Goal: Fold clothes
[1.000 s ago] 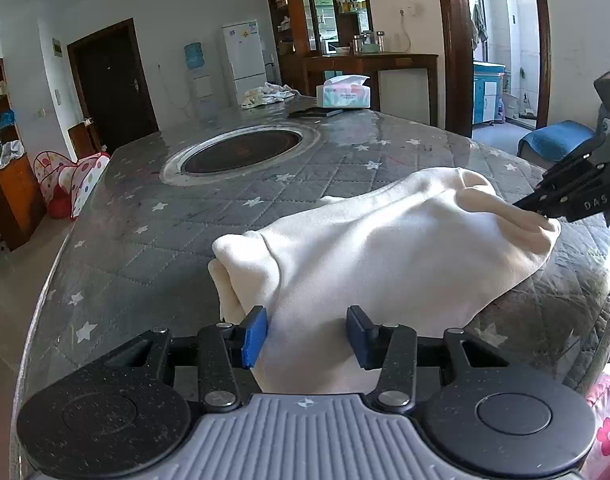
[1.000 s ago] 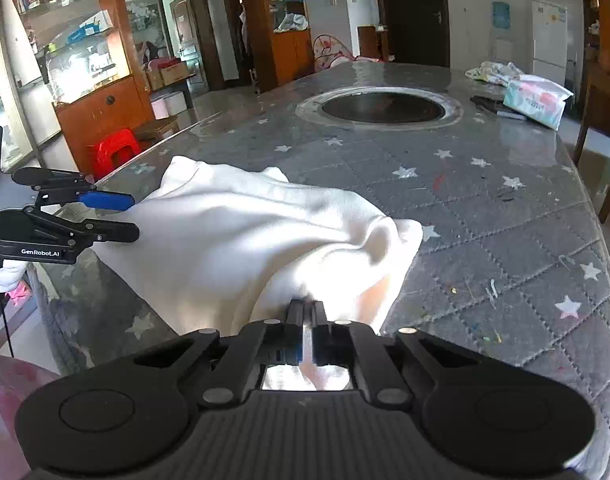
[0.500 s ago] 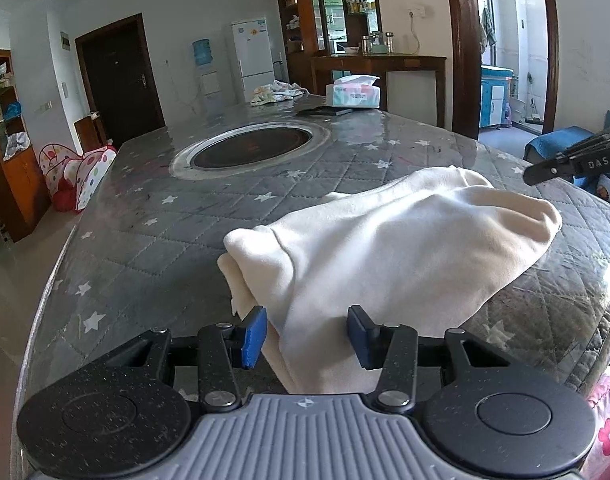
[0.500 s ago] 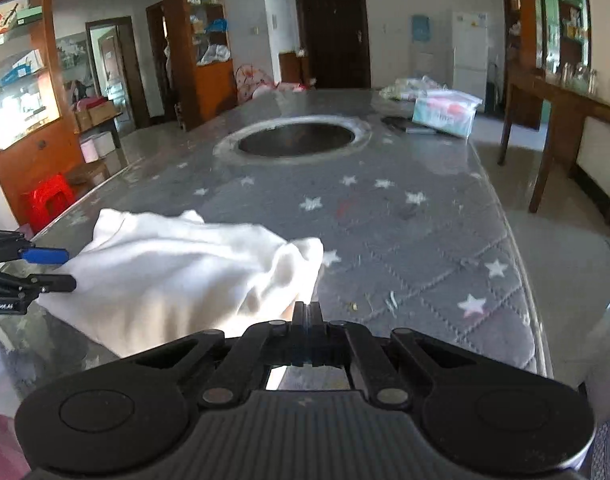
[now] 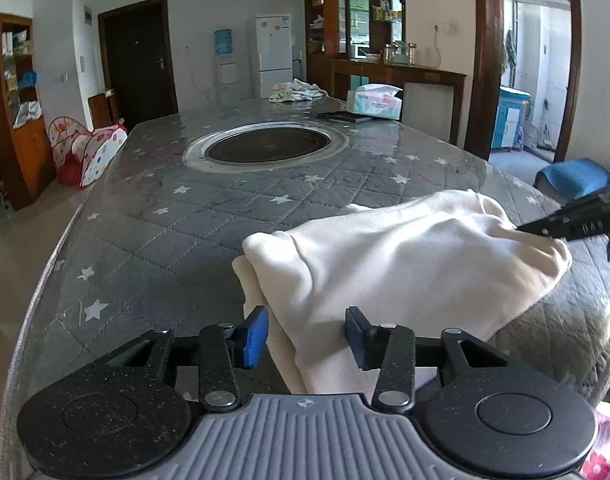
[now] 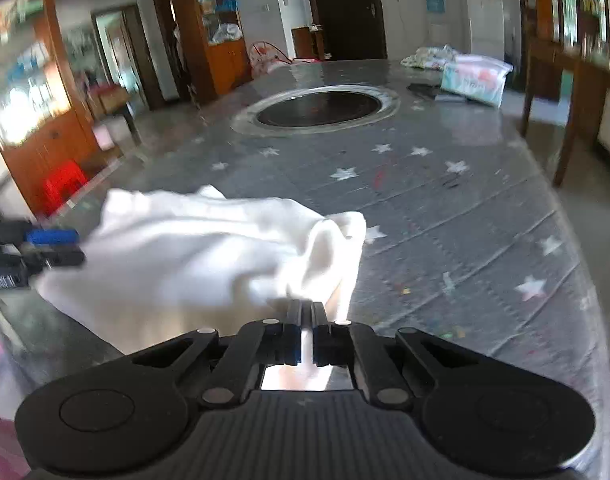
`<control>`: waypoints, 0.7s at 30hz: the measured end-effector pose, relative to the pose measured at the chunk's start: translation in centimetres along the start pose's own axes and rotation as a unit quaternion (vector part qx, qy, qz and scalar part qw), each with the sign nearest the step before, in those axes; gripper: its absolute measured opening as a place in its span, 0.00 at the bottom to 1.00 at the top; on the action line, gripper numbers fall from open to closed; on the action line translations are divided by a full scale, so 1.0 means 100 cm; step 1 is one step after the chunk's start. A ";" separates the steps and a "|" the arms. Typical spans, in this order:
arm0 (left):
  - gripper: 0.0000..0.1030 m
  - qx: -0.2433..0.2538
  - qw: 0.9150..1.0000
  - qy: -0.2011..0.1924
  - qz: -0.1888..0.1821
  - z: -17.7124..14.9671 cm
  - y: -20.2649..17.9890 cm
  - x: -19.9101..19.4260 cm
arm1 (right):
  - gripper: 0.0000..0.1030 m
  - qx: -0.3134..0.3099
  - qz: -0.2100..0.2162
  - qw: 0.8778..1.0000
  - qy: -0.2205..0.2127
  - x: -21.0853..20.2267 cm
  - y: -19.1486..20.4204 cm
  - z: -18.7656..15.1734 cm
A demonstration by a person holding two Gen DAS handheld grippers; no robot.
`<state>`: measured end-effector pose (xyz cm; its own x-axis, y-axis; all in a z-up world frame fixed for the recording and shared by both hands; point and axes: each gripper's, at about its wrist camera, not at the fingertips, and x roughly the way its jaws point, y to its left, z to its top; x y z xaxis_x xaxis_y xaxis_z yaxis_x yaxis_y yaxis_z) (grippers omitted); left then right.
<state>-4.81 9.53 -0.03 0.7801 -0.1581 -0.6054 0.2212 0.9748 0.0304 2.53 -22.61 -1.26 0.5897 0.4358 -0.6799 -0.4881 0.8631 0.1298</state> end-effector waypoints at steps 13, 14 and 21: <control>0.36 0.001 1.000 -0.027 -0.012 0.036 -0.005 0.018 | 0.07 -0.037 -0.018 0.999 -0.025 0.004 0.011 0.033; 0.36 0.003 1.000 -0.026 -0.014 0.039 -0.006 0.023 | 0.07 -0.040 -0.016 0.999 -0.024 0.010 0.013 0.036; 0.36 -0.011 1.000 0.008 0.005 0.048 0.007 0.061 | 0.10 -0.038 -0.014 0.999 -0.007 0.052 0.014 0.050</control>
<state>2.92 8.52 0.08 0.7729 -0.1455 -0.6176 0.1994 0.9797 0.0187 8.13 -17.84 -0.96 0.6128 0.4151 -0.6724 -0.5184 0.8534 0.0543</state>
